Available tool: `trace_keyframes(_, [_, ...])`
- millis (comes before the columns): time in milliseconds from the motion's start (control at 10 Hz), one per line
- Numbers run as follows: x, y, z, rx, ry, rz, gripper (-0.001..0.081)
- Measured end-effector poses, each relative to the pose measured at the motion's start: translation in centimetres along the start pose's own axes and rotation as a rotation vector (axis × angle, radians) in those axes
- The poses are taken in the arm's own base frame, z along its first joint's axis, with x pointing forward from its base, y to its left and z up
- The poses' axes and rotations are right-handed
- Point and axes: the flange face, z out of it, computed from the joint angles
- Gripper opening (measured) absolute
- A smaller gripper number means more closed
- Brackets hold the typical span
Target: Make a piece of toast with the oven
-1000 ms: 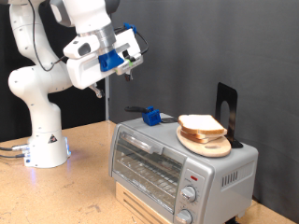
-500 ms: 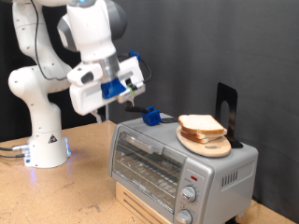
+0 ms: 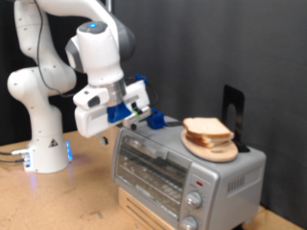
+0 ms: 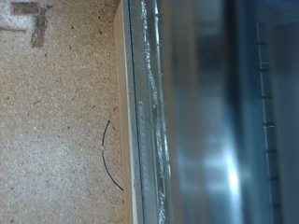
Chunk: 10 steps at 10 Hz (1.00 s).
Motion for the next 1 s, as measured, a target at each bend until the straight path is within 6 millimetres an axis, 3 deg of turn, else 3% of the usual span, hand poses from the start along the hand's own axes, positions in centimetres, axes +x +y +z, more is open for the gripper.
trace_keyframes(200, [0.2,0.7,1.1,-0.004,0.012,0.008,0.0808])
trace_keyframes(400, [1.0,1.5,0.9,-0.007,0.023,0.024,0.0808])
trace_keyframes(700, [3.2,3.8,0.6,-0.038,0.053,0.055,0.0808])
trace_keyframes(1000, [6.1,6.9,1.6,-0.116,0.081,0.1,0.0808])
